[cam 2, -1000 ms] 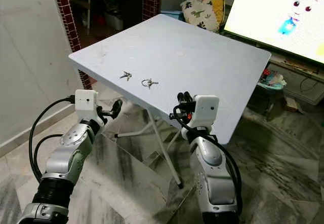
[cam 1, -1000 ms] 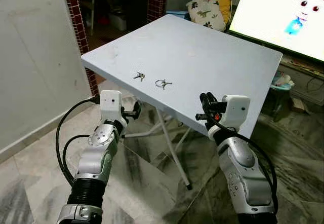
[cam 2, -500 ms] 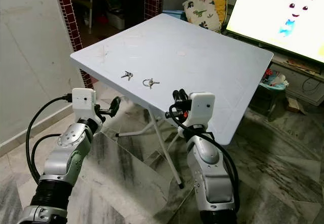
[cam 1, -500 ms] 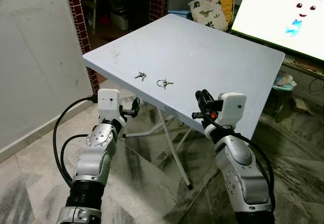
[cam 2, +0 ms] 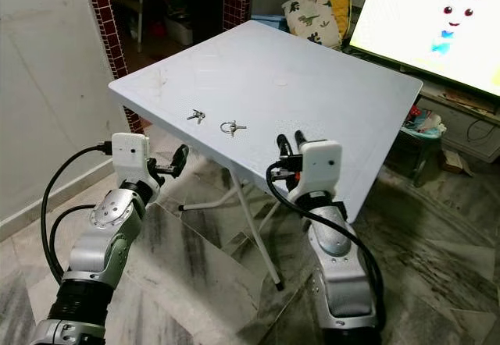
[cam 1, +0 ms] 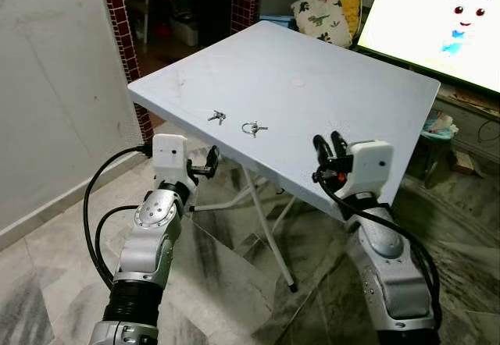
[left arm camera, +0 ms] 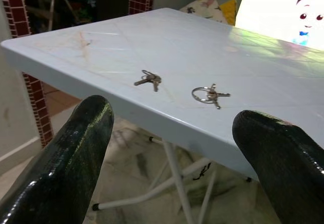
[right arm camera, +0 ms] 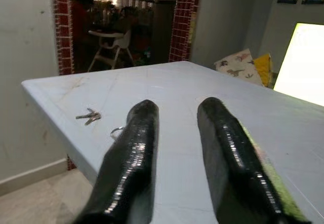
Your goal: Hang keys on a hook
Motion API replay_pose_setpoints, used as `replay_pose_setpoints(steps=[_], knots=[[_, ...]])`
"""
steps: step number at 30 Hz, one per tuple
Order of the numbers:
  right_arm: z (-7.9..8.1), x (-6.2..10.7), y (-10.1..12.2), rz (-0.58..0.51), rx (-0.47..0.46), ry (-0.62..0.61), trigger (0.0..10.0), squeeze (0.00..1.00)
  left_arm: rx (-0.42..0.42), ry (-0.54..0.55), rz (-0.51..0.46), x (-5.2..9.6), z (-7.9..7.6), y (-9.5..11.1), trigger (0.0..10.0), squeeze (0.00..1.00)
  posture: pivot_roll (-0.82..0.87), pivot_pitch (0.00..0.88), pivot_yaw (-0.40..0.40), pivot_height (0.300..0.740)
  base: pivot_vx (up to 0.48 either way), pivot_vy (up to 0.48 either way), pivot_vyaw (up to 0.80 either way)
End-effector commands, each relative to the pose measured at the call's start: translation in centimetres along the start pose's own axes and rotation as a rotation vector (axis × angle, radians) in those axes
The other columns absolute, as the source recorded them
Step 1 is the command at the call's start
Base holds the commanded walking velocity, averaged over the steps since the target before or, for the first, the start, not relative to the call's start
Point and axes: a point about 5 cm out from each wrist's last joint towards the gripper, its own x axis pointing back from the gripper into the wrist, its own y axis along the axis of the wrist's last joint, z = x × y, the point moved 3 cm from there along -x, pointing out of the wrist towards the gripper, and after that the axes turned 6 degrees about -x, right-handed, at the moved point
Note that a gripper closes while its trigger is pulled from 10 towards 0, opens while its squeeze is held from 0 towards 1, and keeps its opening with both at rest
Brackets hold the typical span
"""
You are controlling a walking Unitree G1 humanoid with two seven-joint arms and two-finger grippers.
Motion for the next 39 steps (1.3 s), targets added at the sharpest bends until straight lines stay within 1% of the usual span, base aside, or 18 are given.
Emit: replay_pose_setpoints(steps=[1,4,6,11,16,18,22,25,27,31,33,35,38,39], knots=[[0.3,0.1,0.4,-0.019,0.026,0.021,10.0,1.00,-0.005,-0.013,-0.011,0.1,-0.4,0.2,10.0,0.00,0.03,0.000,-0.083,0.740,0.000,0.000,0.00],[0.8,0.1,0.3,-0.018,0.032,0.041,10.0,1.00,0.000,-0.014,-0.014,0.0,-0.5,0.2,10.0,0.00,0.03,0.000,-0.086,0.740,0.000,0.000,0.00],[1.3,0.2,0.0,-0.007,0.014,0.063,10.0,1.00,0.000,-0.014,-0.013,0.1,-0.5,0.2,10.0,0.00,0.03,0.000,-0.086,0.740,0.000,0.000,0.00],[2.1,0.3,-0.5,0.022,-0.021,0.099,10.0,1.00,-0.018,-0.001,0.000,0.1,-0.2,0.0,10.0,0.00,0.03,0.000,-0.086,0.740,0.000,0.000,0.00],[2.6,0.3,-1.0,0.044,-0.026,0.116,10.0,1.00,-0.040,0.034,0.047,0.2,0.5,-0.8,10.0,0.00,0.03,0.000,-0.085,0.740,0.000,0.000,0.00],[2.7,0.3,-1.2,0.054,-0.026,0.117,10.0,1.00,-0.043,0.043,0.056,0.2,0.7,-0.9,10.0,0.00,0.03,0.000,-0.085,0.740,0.000,0.000,0.00],[2.7,0.4,-1.7,0.074,-0.025,0.114,10.0,1.00,-0.069,0.082,0.075,0.5,1.6,-1.1,10.0,0.00,0.03,0.000,-0.085,0.740,0.000,0.000,0.00],[2.7,0.4,-1.8,0.078,-0.026,0.109,10.0,1.00,-0.065,0.108,0.090,0.7,2.1,-1.4,10.0,0.00,0.03,0.000,-0.086,0.740,0.000,0.000,0.00],[2.7,0.4,-1.8,0.083,-0.001,0.110,10.0,1.00,-0.064,0.119,0.097,0.8,2.3,-1.5,10.0,0.00,0.04,0.000,-0.086,0.740,0.000,0.000,0.00],[2.5,0.1,-2.0,0.089,0.008,0.093,10.0,1.00,-0.070,0.117,0.101,0.9,2.3,-1.5,10.0,0.00,0.04,0.000,-0.086,0.740,0.000,0.000,0.79],[2.4,-0.1,-1.8,0.081,-0.014,0.077,10.0,1.00,-0.068,0.110,0.105,0.9,2.1,-1.6,10.0,0.00,0.04,0.000,-0.083,0.740,0.000,0.000,0.80],[2.3,-0.1,-1.8,0.081,-0.007,0.073,10.0,1.00,-0.068,0.109,0.105,0.9,2.1,-1.5,10.0,0.00,0.04,0.000,-0.082,0.740,0.000,0.000,0.79],[1.9,-0.1,-1.7,0.076,-0.020,0.049,10.0,1.00,-0.068,0.103,0.107,0.8,2.0,-1.5,10.0,0.00,0.04,0.000,-0.079,0.740,0.000,0.000,0.53],[1.7,-0.2,-1.7,0.074,-0.030,0.035,10.0,0.82,-0.070,0.096,0.107,0.8,2.0,-1.4,10.0,0.00,0.04,0.000,-0.078,0.740,0.000,0.000,0.00]])
